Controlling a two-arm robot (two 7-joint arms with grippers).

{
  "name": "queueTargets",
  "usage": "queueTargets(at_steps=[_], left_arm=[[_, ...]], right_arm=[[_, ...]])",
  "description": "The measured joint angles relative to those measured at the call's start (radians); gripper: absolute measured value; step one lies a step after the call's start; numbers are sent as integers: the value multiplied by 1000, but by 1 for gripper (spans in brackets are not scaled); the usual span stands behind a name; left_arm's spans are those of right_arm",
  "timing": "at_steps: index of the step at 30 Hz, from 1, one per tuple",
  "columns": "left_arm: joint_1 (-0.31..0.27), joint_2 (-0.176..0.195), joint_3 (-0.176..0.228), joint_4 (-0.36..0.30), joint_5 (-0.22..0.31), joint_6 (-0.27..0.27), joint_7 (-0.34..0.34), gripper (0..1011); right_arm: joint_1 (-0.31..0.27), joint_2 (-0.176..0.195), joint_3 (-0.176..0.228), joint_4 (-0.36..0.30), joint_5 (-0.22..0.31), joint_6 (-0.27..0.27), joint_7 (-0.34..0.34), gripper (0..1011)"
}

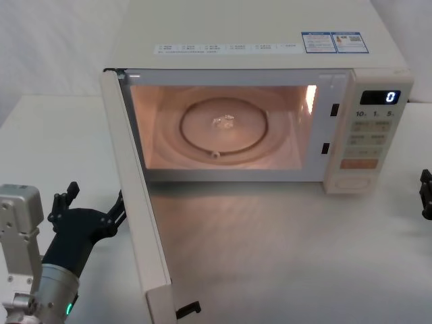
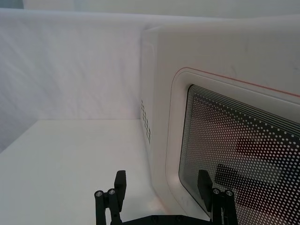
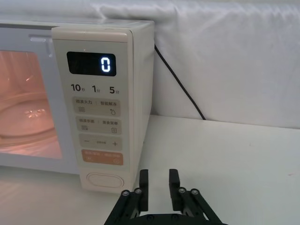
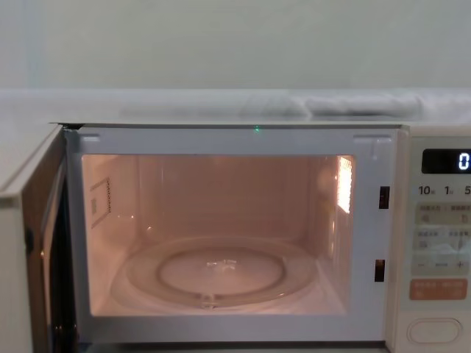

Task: Press the button to open the microwave door with one hand; close the microwave door with the other hand.

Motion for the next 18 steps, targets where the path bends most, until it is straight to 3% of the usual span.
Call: queueTargets(at_steps=[18], left_arm=[[0, 0, 0, 0, 0, 0, 0, 1001]], right_arm=[[1, -1, -2, 1, -1, -1, -1, 812]])
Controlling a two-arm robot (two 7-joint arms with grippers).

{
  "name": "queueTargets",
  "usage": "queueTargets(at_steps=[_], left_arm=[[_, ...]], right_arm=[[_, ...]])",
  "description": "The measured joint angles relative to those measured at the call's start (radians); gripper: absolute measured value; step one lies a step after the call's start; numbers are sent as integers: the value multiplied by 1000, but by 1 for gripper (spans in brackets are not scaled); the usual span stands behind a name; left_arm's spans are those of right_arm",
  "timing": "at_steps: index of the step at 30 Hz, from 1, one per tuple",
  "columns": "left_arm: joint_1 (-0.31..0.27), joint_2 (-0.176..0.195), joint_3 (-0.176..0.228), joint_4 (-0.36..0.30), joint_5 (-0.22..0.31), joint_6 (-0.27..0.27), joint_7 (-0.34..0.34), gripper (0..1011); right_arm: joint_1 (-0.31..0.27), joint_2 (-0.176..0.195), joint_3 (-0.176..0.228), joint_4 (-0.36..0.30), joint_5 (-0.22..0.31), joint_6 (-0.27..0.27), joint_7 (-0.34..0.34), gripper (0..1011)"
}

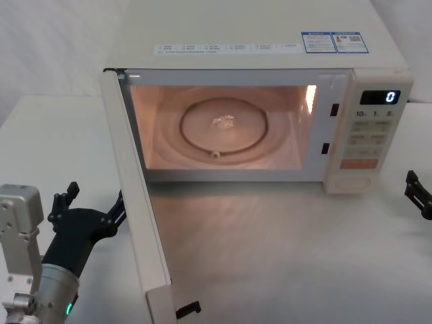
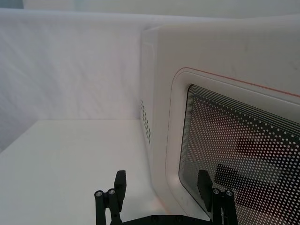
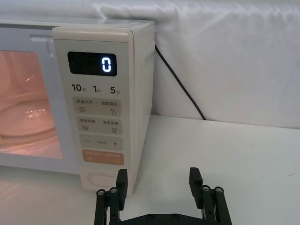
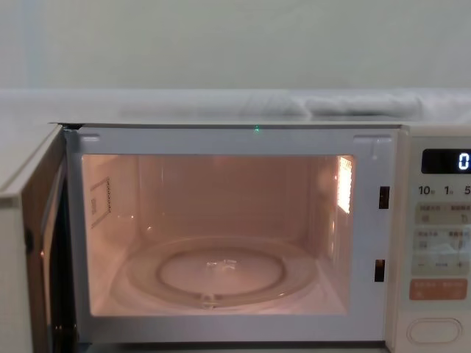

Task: Press the button to open the microwave door with one hand; close the microwave door with the other hand.

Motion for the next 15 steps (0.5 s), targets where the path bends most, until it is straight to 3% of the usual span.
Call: queueTargets(at_steps=[7, 15], left_arm=[[0, 0, 0, 0, 0, 0, 0, 1001], [0, 0, 0, 0, 0, 0, 0, 1001]], right_arm=[[0, 0, 0, 0, 0, 0, 0, 1002], [0, 0, 0, 0, 0, 0, 0, 1002]])
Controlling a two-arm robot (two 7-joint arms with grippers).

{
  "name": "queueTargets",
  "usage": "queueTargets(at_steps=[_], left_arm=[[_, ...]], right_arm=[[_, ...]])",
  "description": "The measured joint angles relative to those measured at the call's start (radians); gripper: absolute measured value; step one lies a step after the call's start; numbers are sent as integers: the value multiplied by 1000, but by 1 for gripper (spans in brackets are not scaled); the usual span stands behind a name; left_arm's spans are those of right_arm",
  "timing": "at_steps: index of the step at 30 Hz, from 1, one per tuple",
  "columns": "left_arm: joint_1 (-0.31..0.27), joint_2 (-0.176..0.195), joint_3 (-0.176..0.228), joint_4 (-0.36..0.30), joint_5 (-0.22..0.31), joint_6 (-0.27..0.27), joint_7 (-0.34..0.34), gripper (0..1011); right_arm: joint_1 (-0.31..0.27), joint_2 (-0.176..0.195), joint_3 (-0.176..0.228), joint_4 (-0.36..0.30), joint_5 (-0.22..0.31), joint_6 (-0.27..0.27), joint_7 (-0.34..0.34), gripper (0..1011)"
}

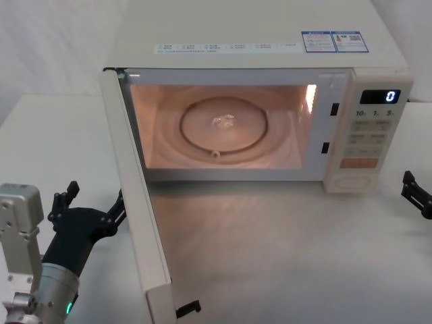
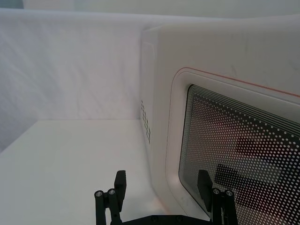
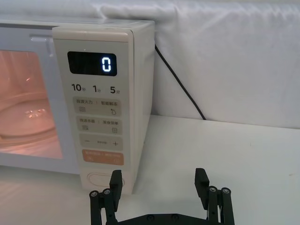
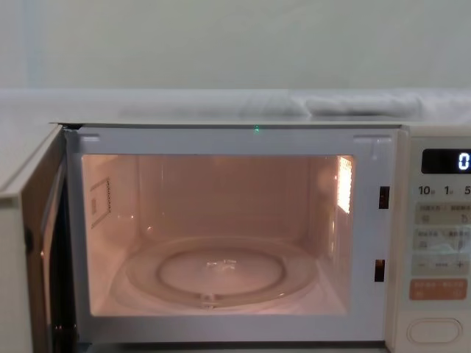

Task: Press the button to open the microwave door with one hand; close the microwave door with the other hand.

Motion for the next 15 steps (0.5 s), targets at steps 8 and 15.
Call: queueTargets(at_steps=[8, 15], left_arm=[[0, 0, 0, 0, 0, 0, 0, 1001], [0, 0, 0, 0, 0, 0, 0, 1001]], right_arm=[[0, 0, 0, 0, 0, 0, 0, 1002], [0, 0, 0, 0, 0, 0, 0, 1002]])
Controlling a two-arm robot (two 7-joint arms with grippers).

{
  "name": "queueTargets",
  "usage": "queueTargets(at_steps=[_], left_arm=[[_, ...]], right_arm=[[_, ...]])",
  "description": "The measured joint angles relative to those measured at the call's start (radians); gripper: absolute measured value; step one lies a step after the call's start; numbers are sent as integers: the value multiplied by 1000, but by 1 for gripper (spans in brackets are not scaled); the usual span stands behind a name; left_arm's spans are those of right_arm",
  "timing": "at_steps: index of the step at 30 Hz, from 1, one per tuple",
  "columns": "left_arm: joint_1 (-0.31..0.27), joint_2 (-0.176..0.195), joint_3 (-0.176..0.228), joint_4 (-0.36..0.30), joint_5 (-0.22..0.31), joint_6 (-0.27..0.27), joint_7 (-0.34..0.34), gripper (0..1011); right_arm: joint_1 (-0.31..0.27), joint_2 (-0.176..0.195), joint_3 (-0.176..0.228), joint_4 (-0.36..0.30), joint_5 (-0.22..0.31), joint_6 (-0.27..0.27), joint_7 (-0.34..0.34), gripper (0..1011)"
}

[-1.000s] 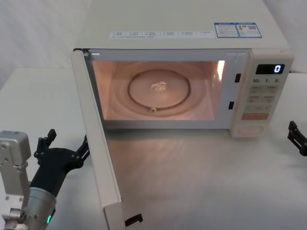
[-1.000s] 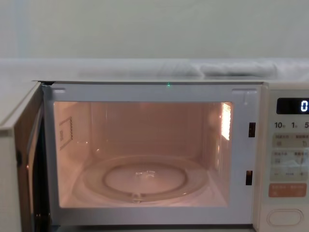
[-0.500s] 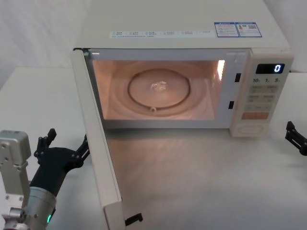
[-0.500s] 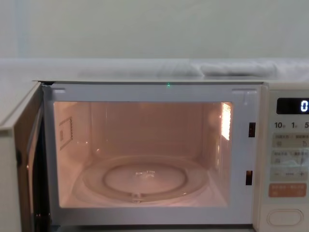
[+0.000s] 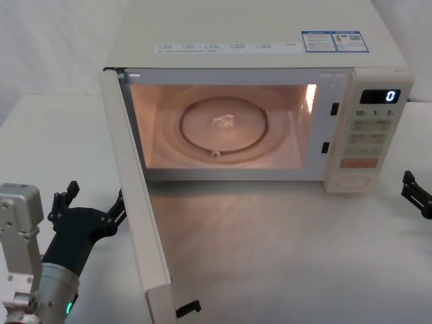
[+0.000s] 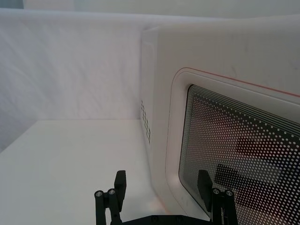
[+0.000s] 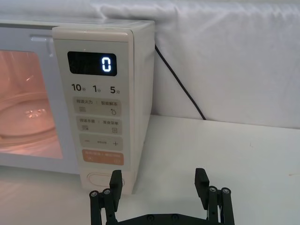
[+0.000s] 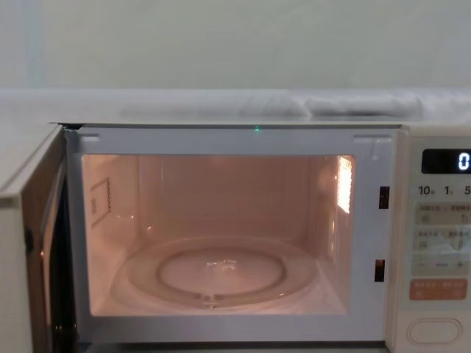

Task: Press the button to open the microwave door with one hand; close the microwave door with the other hand.

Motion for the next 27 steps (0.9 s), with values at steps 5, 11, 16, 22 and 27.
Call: queueTargets(at_steps=[5, 11, 16, 22, 27], left_arm=[[0, 0, 0, 0, 0, 0, 0, 1001], [0, 0, 0, 0, 0, 0, 0, 1001], [0, 0, 0, 0, 0, 0, 0, 1001], [0, 0, 0, 0, 0, 0, 0, 945], [0, 0, 0, 0, 0, 0, 0, 840]], right_arm=[[0, 0, 0, 0, 0, 0, 0, 1002], [0, 0, 0, 0, 0, 0, 0, 1002], [0, 0, 0, 0, 0, 0, 0, 1002], [0, 0, 0, 0, 0, 0, 0, 1002], [0, 0, 0, 0, 0, 0, 0, 1002]])
